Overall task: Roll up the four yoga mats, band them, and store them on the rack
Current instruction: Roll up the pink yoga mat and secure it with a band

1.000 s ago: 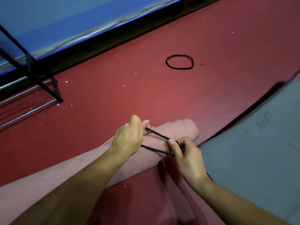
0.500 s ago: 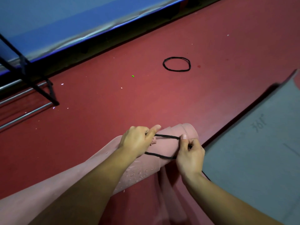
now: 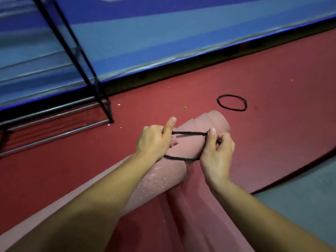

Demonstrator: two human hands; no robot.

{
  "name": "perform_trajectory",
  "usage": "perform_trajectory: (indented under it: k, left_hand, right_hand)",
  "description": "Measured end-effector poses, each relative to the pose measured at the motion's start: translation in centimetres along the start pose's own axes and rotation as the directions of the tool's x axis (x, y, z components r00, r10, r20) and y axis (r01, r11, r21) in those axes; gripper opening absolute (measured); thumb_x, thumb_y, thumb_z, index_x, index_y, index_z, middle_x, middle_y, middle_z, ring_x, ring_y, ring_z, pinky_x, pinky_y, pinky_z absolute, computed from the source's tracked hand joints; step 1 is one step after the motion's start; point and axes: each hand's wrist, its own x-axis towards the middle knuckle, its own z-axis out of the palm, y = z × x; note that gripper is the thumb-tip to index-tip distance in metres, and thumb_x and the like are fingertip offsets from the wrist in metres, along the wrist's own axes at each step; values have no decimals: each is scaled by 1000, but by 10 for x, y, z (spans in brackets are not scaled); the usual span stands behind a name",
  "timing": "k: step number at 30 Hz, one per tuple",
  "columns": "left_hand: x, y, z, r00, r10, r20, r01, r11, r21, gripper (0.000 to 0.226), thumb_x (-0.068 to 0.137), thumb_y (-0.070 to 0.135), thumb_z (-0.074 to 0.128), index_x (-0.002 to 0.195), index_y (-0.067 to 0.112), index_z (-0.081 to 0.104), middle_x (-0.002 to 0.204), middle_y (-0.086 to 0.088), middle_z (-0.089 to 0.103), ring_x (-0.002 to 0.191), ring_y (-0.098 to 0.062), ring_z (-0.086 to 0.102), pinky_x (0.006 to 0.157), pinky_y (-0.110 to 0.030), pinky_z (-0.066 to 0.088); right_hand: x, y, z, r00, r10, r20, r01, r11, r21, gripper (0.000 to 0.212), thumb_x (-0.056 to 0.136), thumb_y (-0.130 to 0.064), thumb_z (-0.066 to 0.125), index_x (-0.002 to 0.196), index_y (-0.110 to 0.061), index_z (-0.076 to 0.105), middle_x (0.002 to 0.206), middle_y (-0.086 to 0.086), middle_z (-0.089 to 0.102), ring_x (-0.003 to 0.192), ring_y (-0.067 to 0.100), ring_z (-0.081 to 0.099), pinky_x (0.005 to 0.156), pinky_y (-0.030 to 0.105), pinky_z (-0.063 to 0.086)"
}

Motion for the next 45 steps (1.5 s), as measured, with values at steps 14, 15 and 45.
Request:
perform_trajectory:
  k: [14,15,45]
  left_hand:
    - [-111,-65,-376,543,-88,-835,73,996,-57,74,98,60,26,75,2,67,67,-8,66,75,-30,61,65,-40,39]
    - [-127,-68,-389,488,-142,-861,63,990,-128,69,101,54,29,79,3,70,63,1,67,73,-15,64,66,-32,44]
    - [-309,-53,-561,238,-663,-710,362,738,-569,83,61,102,37,50,20,42,50,12,44,47,0,41,49,-26,34]
  right_hand:
    - [-153,-356,163,596,-666,448,454,740,497,33,104,-28,55,78,-35,36,148,23,43,144,-9,22,99,-2,20]
    - [-173,-372,168,550,-697,460,469,713,521,32,104,-29,55,78,-35,36,150,23,41,140,-21,19,99,-2,19]
    - [-354,-511,168,222,-650,727,371,746,554,36,96,-34,69,74,-28,40,102,6,68,90,0,51,82,3,34]
